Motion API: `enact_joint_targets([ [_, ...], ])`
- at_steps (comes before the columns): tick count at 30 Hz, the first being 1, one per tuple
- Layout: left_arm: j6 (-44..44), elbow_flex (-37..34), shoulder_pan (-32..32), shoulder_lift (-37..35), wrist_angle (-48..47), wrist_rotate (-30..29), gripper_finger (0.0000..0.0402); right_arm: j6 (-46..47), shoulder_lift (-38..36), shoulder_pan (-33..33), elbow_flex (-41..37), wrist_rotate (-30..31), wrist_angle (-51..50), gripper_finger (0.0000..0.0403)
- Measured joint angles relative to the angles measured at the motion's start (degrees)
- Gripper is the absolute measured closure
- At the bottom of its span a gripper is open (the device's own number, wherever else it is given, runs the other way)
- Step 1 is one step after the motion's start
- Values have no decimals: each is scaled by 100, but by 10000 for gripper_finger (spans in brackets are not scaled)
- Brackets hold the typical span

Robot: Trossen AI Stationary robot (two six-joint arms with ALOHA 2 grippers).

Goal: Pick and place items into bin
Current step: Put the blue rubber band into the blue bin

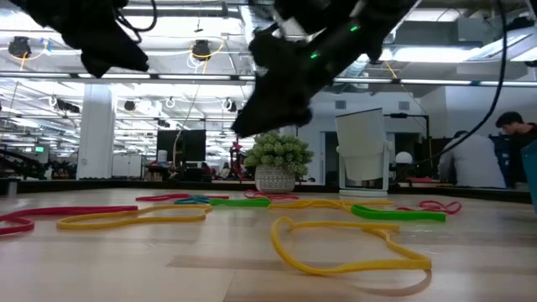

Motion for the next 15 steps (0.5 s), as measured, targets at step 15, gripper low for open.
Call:
enact_joint_targets([
  [15, -200, -111, 0, -1, 3, -72, 313, -198, 2012, -216, 1994, -282, -1054, 301],
])
